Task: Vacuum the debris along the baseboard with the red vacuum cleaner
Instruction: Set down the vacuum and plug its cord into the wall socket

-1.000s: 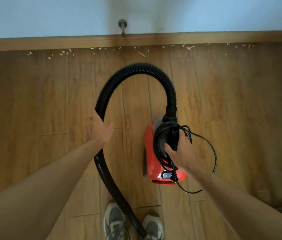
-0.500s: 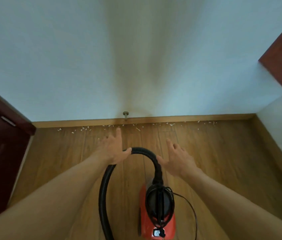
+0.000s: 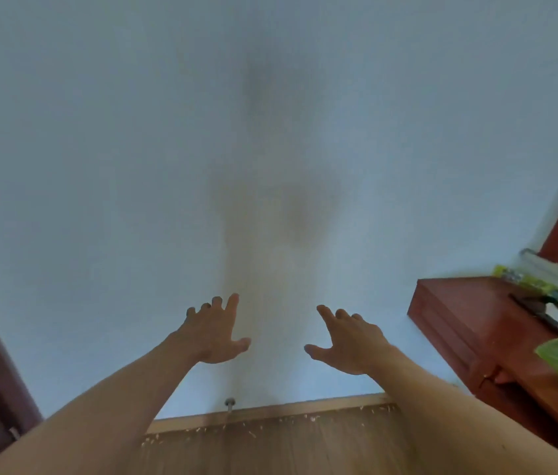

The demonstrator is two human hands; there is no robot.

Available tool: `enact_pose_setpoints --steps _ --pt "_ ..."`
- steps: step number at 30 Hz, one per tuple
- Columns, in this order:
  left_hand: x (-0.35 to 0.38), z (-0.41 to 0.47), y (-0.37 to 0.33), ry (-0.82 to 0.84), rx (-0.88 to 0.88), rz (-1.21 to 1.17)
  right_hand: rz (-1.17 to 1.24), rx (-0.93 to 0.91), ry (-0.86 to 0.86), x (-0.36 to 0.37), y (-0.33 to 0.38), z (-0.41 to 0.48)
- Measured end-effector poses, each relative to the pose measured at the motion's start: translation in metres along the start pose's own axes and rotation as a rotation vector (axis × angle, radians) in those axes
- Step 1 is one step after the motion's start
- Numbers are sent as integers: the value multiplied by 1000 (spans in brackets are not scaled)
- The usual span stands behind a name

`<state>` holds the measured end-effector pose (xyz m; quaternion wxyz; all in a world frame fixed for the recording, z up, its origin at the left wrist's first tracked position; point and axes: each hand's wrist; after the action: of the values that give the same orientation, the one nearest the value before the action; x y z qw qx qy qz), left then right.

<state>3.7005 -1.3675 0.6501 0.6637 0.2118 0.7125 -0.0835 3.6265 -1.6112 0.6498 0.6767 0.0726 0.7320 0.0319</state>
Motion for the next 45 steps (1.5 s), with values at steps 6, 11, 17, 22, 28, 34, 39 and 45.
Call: enact_pose_setpoints --steps 6,11,17,22,28,34,39,45 --pt "-105 -47 12 -74 53 -28 -79 -40 -68 -116 15 -40" --pt "-161 -73 27 -127 73 14 -122 -39 -131 -172 28 -67" --pt "-190 -80 48 -157 117 31 -194 -15 -157 -197 55 -85" --pt "-193 -69 71 -147 193 39 -210 57 -167 -201 79 -81" --pt "-183 -38 119 -144 308 60 -204 183 -196 -201 112 -73" --pt "-177 -14 135 -131 421 66 -213 340 -166 -194 117 -78" --pt "-182 0 122 -157 510 76 -209 412 -189 -200 108 -92" --pt "-188 16 76 -172 624 63 -185 511 -157 -202 83 -122"
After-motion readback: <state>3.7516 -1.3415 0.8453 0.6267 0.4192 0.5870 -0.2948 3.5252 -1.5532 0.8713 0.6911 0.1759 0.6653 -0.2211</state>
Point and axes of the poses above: each hand's wrist, its own z-axis towards the middle knuckle, its own x-axis out of the palm, y = z × x, and after that the axes turned 7 degrees about z, right-handed
